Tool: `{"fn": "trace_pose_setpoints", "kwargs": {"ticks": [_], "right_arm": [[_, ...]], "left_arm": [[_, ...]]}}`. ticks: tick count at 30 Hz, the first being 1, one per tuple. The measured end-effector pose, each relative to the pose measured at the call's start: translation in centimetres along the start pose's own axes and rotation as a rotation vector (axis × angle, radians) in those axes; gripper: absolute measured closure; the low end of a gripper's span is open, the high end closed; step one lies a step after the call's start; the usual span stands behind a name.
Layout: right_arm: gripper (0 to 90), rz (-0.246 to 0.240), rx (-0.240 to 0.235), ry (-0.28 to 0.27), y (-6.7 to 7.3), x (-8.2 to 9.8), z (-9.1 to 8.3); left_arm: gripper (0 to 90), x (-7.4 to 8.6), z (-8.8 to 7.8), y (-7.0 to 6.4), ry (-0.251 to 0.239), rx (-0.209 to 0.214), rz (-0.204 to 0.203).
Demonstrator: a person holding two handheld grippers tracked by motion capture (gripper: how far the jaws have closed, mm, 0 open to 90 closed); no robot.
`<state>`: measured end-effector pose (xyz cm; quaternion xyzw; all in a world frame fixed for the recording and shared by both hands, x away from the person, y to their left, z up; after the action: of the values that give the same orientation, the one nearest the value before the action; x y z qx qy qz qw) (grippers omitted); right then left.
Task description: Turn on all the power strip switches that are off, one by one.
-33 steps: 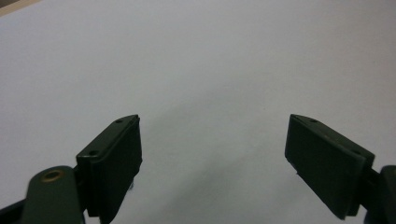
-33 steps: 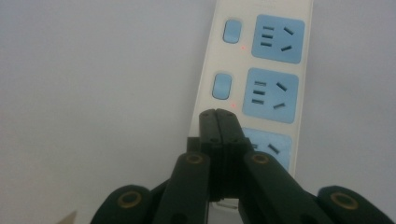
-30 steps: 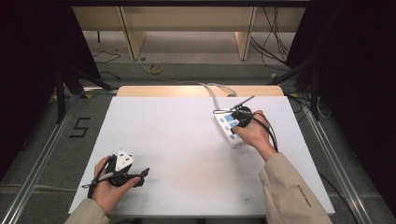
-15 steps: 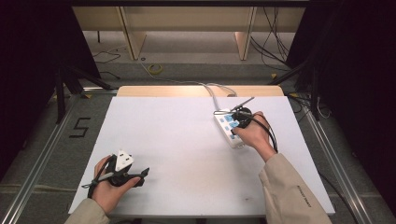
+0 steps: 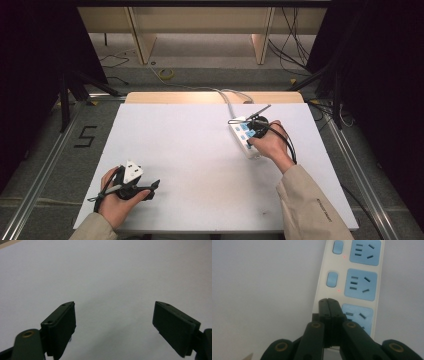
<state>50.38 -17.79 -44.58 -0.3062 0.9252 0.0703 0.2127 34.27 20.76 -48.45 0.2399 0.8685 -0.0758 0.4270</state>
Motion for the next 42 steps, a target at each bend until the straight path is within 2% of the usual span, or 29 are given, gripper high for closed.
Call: {"fn": "trace_pose_setpoints", "kwargs": {"ticks": [37, 42], "right_arm": [[90.0, -0.007, -0.001, 0.037, -0.02, -0.18, 0.78], [90.0, -0.019, 0.016, 0.04, 0.2, -0.16, 0.85]], "left_arm": [[18.6, -0.06, 0.02, 0.01, 0.0, 0.0, 0.002], [18.6, -0.05, 0.02, 0.02, 0.001, -0.001, 0.003]]}}
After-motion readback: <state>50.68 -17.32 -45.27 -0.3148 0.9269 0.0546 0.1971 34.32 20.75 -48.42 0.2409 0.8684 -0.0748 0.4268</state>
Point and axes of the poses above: each handheld gripper's, and its own axes: z roughly forward along the jaws, x roughly out of its underside, y roughly to its left, the point moved 2 cm from there along z, roughly forward along the jaws, and after that the axes turned 3 degrees about -z, right-handed, at the moved point
